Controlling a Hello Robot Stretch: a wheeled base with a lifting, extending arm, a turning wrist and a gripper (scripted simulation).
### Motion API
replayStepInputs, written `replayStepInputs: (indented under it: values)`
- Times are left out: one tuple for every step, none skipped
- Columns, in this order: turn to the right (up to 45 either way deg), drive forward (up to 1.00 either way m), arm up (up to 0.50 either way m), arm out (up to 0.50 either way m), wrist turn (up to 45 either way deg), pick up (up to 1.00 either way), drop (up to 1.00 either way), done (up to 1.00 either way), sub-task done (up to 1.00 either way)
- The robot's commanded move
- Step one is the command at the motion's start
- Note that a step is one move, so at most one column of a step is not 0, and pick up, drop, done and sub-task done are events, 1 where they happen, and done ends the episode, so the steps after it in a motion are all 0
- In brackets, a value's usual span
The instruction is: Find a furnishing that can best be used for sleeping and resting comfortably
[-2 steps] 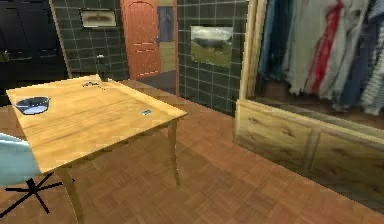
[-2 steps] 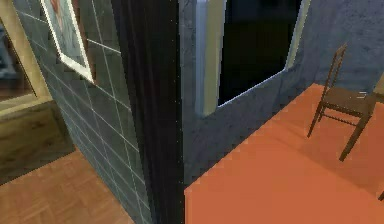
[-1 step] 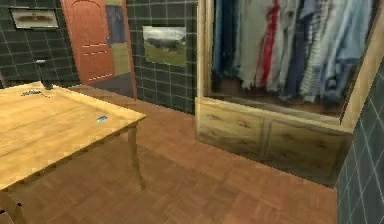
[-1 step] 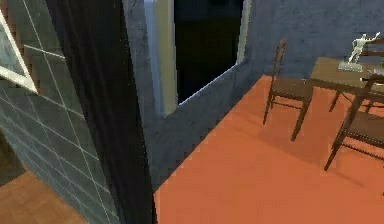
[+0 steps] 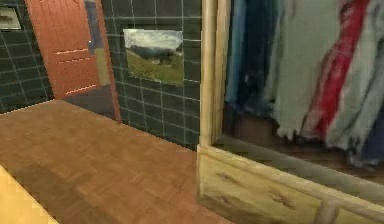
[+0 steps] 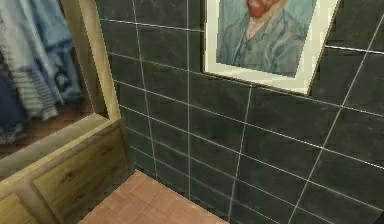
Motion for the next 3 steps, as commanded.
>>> replayStepInputs:
  values:
    - [6.0, 0.0, 0.0, 0.0, 0.0, 0.0, 0.0, 0.0, 0.0]
    - [0.0, 0.55, 0.0, 0.0, 0.0, 0.0, 0.0, 0.0, 0.0]
    - [-12.0, 0.0, 0.0, 0.0, 0.0, 0.0, 0.0, 0.0, 0.0]
